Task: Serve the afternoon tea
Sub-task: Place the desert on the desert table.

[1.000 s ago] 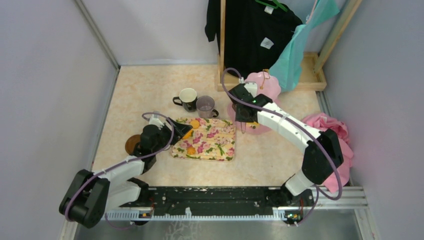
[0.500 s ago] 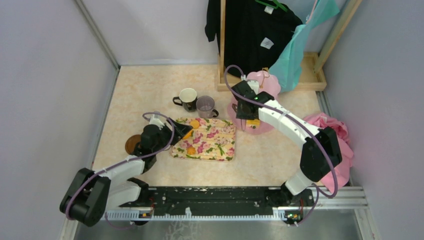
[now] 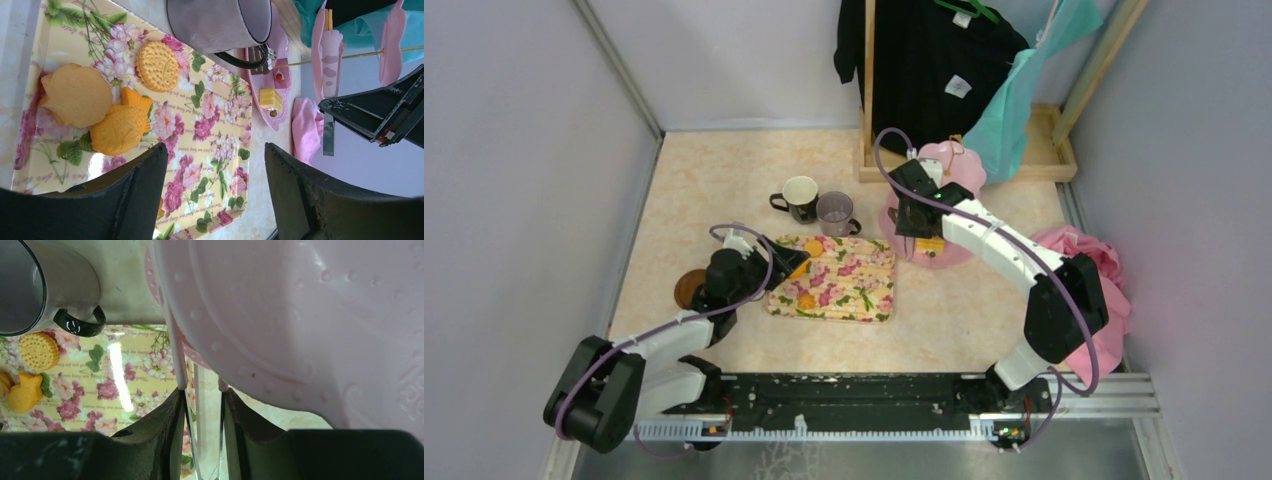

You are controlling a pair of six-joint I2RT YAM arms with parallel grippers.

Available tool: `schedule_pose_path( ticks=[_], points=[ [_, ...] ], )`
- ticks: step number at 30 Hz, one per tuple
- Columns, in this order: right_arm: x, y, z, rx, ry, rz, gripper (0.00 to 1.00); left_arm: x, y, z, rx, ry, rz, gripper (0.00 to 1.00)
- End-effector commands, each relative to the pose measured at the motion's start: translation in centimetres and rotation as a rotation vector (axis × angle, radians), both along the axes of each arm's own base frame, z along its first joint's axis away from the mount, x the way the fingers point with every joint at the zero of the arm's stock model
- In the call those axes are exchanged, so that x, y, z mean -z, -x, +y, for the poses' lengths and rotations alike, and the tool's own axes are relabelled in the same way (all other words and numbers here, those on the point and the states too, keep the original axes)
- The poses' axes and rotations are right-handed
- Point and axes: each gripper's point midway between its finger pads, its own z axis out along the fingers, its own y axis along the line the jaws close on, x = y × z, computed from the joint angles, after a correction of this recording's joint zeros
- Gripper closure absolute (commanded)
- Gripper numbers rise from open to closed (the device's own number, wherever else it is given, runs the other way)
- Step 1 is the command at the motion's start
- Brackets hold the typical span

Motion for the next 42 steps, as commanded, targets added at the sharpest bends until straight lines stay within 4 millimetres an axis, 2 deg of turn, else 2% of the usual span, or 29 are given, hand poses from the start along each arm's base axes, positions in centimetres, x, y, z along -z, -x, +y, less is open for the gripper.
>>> schedule_pose_path(
  ticks=[1, 7, 19, 34, 42],
  points=[
    [-0.9, -0.9, 0.0, 0.016, -0.034, -0.04, 0.69, -1.3, -0.7, -0.3, 0.01, 0.007, -0.038, 0.24],
    [-0.7, -0.7, -0.3, 0.026, -0.033, -0.037, 0.64, -1.3, -0.7, -0.3, 0.011, 0.006, -0.037, 0.24],
    [-0.7, -0.6, -0.6, 0.039, -0.051, -0.041, 0.63, -1.5, -0.8, -0.4, 0.016, 0.007, -0.037, 0.24],
    [-2.4, -0.9, -0.7, 0.052, -0.106, -0.053, 0.63, -1.6, -1.0, -0.6, 0.019, 0.004, -0.036, 0.24],
    [-2.5, -1.3, -0.9, 0.051, -0.125, -0.044, 0.63, -1.7, -1.2, -0.7, 0.022, 0.005, -0.032, 0.24]
  ],
)
